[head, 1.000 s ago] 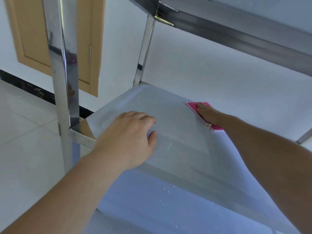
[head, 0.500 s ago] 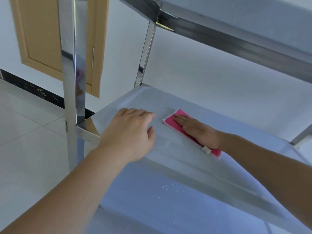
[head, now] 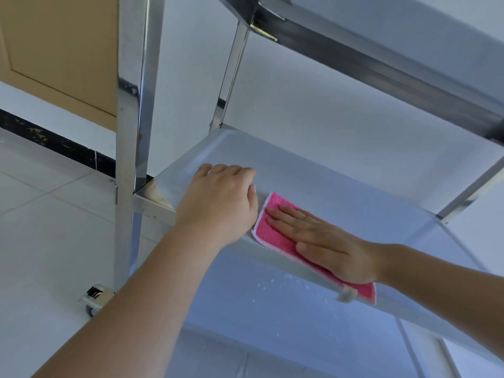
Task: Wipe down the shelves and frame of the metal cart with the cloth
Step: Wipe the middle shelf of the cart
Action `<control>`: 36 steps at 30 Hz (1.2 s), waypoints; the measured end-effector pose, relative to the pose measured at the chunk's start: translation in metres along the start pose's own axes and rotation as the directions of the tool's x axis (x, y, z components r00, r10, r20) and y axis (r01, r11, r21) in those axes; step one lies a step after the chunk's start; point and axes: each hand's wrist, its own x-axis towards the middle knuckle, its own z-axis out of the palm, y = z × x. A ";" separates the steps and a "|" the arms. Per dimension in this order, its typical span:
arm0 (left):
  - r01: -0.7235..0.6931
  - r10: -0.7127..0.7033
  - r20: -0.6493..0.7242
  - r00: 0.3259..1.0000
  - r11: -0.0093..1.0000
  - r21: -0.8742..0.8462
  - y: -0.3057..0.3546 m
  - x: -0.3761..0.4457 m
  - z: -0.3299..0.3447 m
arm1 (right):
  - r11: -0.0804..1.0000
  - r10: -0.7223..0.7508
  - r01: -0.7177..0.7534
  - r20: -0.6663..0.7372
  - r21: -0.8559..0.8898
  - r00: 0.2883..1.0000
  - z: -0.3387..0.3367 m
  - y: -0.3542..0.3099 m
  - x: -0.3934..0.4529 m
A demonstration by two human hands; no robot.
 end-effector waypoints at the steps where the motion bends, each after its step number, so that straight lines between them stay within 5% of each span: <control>1: -0.001 0.001 0.004 1.000 1.000 -0.013 0.001 0.000 -0.001 | 1.000 0.007 -0.007 -0.007 -0.027 1.000 0.003 -0.002 -0.001; 9: -0.090 0.092 0.009 0.996 0.991 -0.102 -0.009 -0.007 -0.010 | 0.998 -0.025 0.022 -0.059 -0.055 0.998 0.012 0.009 0.001; 16: 0.000 -0.002 0.054 0.999 1.000 0.028 -0.036 -0.009 -0.022 | 0.999 -0.025 0.025 -0.005 -0.029 1.000 0.010 0.033 0.013; 26: -0.017 0.017 0.074 0.997 1.000 -0.006 -0.041 -0.013 -0.022 | 0.910 0.390 -0.401 0.111 0.103 0.914 -0.024 0.107 0.081; 30: 0.016 -0.012 0.041 0.999 0.996 -0.091 -0.045 -0.012 -0.025 | 0.848 0.524 -0.528 0.073 0.045 0.848 -0.023 0.151 0.112; 36: -0.003 0.005 0.039 0.999 0.999 -0.052 -0.053 -0.019 -0.028 | 0.888 0.407 -0.413 -0.073 -0.201 0.910 -0.009 0.192 0.145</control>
